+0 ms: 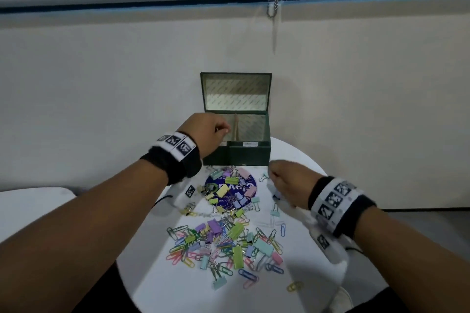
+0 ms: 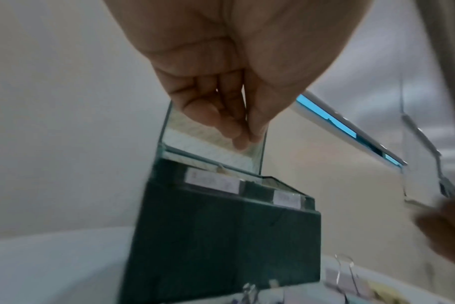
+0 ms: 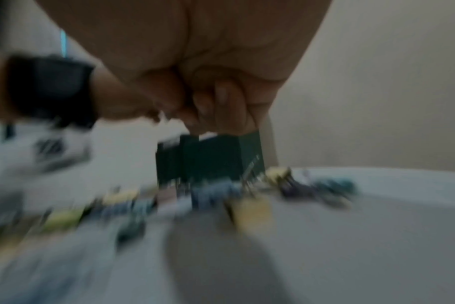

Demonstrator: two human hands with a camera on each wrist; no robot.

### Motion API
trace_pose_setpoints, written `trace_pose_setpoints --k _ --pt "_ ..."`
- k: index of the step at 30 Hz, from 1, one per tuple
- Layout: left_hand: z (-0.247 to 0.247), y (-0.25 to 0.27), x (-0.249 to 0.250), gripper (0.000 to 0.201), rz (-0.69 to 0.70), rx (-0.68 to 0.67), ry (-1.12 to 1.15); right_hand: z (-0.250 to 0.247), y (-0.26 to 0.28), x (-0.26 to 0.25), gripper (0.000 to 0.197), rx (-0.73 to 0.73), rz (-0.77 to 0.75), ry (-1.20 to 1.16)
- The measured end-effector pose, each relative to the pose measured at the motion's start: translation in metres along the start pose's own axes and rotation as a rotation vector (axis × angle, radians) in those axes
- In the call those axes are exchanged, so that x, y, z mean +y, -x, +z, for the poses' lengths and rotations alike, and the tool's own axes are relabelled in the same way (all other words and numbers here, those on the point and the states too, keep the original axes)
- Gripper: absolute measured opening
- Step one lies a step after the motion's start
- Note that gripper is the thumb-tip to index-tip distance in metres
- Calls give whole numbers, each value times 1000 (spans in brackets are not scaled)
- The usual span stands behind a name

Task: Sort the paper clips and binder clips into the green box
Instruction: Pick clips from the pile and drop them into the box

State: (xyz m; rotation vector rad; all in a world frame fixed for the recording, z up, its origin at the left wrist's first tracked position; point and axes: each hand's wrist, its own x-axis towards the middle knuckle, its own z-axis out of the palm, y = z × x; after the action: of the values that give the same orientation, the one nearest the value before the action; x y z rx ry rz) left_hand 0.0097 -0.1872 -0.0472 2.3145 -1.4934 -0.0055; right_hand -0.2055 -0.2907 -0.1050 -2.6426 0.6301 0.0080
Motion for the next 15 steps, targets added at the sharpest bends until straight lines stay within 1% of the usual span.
trace_pose_setpoints --k 3,5,6,7,9,10,11,12,13,14,15 --pt "-5 40 -20 18 -17 -152 -44 -25 -31 -16 29 120 -9 -48" --pt "-3 64 -30 20 -10 -267 -93 -39 -54 -24 23 198 -4 -14" --pt "0 73 -34 21 7 -308 -120 -45 -64 -28 18 214 6 42" --pt "4 81 -37 21 21 -340 -147 -48 -73 -31 17 218 24 142" --pt "11 90 -43 24 34 -387 -201 -49 -79 -40 36 249 35 383" --pt "15 93 -46 26 32 -397 -226 -47 -79 -47 39 257 3 441" --pt "17 95 -49 28 24 -401 -245 -44 -77 -54 34 228 -52 437" --pt "18 96 -51 29 13 -401 -259 -39 -73 -60 26 144 -97 380" --pt "18 98 -55 30 4 -396 -261 -31 -70 -63 22 24 -123 319" --pt "19 99 -56 30 -1 -391 -255 -22 -64 -64 22 -98 -122 282" --pt "19 102 -58 29 2 -381 -238 -14 -59 -63 21 -191 -114 272"
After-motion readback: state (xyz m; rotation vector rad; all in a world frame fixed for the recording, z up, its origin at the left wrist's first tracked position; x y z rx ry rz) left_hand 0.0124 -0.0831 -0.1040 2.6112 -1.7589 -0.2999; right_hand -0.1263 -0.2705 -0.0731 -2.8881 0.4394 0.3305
